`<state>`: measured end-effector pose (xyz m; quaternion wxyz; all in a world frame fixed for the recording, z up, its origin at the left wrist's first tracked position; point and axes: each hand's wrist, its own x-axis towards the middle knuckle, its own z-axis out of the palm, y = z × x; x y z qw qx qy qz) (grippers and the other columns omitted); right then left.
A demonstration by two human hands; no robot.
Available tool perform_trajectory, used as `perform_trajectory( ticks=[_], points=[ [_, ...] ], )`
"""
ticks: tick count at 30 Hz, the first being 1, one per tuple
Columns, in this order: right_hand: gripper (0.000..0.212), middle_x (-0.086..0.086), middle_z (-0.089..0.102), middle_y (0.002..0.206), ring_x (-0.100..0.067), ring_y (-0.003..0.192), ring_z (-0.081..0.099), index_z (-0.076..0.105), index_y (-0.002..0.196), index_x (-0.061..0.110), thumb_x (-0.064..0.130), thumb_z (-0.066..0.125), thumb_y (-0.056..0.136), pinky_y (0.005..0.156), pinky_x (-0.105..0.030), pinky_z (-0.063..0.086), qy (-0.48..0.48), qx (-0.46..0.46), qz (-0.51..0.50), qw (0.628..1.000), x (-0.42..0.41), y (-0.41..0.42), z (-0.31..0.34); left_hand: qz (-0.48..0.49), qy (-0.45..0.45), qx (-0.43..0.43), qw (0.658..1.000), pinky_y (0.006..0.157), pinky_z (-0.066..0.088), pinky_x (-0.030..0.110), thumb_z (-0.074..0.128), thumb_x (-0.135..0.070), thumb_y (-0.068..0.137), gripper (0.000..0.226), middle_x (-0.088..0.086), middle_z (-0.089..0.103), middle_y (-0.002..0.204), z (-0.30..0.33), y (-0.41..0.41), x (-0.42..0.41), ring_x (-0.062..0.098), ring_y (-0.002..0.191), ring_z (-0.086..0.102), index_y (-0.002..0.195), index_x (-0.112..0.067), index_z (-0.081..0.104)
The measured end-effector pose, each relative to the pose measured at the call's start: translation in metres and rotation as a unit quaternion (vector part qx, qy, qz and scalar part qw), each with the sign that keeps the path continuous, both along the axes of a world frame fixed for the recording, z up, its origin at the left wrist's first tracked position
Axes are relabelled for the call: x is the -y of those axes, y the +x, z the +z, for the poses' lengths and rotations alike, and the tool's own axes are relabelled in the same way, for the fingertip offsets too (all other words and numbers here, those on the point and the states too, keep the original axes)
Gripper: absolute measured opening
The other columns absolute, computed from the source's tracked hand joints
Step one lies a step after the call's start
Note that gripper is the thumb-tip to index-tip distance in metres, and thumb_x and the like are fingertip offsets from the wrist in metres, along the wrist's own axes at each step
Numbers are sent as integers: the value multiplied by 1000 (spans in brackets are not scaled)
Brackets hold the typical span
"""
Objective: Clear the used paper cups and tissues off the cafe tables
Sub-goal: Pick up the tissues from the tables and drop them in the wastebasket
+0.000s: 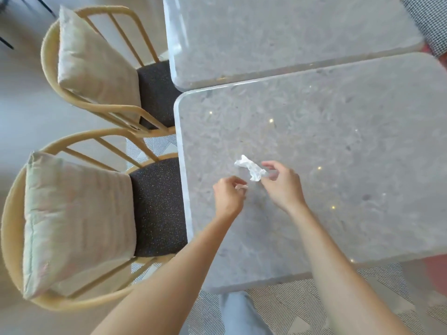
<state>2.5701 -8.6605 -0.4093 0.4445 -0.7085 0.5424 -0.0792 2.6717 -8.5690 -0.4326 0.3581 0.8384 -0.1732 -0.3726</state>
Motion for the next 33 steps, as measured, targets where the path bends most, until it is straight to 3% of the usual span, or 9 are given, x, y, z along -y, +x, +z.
perform_trajectory(
  ticks=[5,8,11,15,20,23,27,29,33],
  points=[
    [59,-3,39,153,-32,132,36,54,143,22,-3,54,90,101,-24,32,-51,-88,178,979,6,31,-23,67,8,-8,998,51,41,8,68,-2,86,15,1,70,70,16,25,-9,21,75,69,91,-12,79],
    [65,1,44,147,-32,124,38,56,140,28,-9,49,87,103,-33,40,-67,-130,223,964,3,31,-34,79,22,-6,997,50,40,8,73,-8,86,15,5,73,84,23,37,-19,12,74,63,97,-15,80],
    [52,-5,53,127,-32,116,47,66,125,17,-13,47,87,91,-38,47,-91,-139,190,967,-7,23,-42,101,7,-18,995,49,40,6,76,-11,85,13,0,68,76,32,47,-25,6,67,59,96,-16,81],
    [37,-18,62,121,-36,115,59,71,117,7,-8,55,87,89,-34,44,-40,-112,139,983,-16,25,-40,123,-32,-41,991,55,45,9,81,-11,81,13,6,75,78,54,60,-35,14,76,71,85,-23,80],
    [35,-21,74,107,-34,104,67,70,116,1,-3,65,82,84,-30,44,15,-20,70,997,-23,60,-9,163,-106,-53,979,79,62,32,80,-7,82,14,8,78,80,89,81,-57,19,73,77,84,-21,78],
    [16,-13,76,82,-28,88,71,76,97,3,-1,64,87,76,-27,46,16,41,94,995,-35,92,23,201,-129,-25,971,78,63,33,80,-8,83,13,6,78,84,115,98,-81,20,79,77,89,-19,80],
    [10,-12,74,96,-21,84,72,76,94,1,7,73,87,78,-23,54,-21,112,135,984,-65,136,67,236,-144,19,961,80,62,29,82,-14,83,12,1,78,89,157,122,-129,15,84,75,94,-20,81],
    [9,-10,73,101,-23,88,71,77,93,6,11,73,87,83,-31,56,-43,145,160,975,-87,156,92,262,-151,34,953,81,59,26,82,-18,84,12,0,78,89,178,132,-161,13,86,75,95,-21,80],
    [9,5,74,80,-12,77,71,79,92,15,17,71,91,73,-25,55,-53,190,206,959,-146,185,151,302,-203,43,931,81,57,26,83,-20,83,12,1,78,88,215,151,-231,15,88,74,94,-21,80]
  ],
)
